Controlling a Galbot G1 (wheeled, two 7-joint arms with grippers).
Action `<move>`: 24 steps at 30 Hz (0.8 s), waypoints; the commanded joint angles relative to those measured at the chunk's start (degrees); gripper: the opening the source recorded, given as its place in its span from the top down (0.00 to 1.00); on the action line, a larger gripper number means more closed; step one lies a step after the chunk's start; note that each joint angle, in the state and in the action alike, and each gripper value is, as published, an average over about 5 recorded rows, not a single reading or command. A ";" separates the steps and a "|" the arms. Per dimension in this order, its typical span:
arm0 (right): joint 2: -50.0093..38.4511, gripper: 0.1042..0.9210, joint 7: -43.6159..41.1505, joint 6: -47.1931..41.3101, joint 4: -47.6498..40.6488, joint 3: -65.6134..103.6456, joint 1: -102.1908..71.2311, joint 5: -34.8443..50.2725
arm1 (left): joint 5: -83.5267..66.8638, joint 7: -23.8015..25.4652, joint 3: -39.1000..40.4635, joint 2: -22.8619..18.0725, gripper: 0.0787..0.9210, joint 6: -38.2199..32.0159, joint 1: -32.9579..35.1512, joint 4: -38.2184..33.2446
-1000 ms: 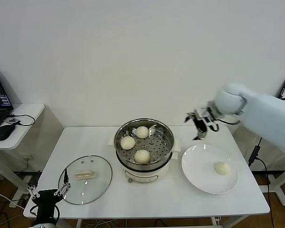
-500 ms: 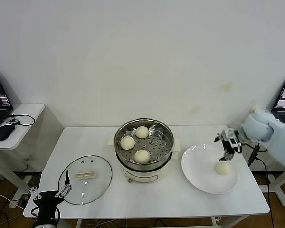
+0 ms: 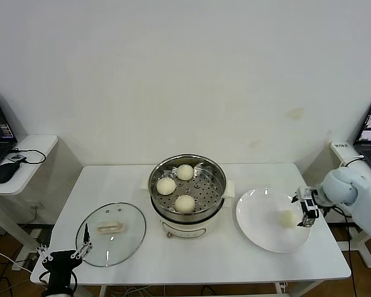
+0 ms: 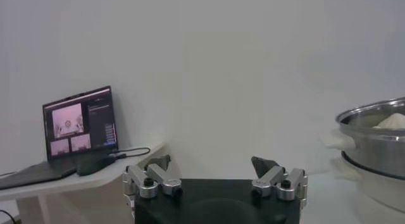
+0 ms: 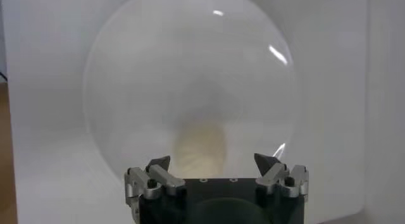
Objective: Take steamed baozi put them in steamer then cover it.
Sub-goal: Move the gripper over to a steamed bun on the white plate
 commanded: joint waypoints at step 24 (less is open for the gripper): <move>9.92 0.22 1.00 0.19 -10.64 3.59 -2.95 -6.42 | -0.34 -0.19 -0.09 -0.42 0.12 -0.18 -0.94 2.08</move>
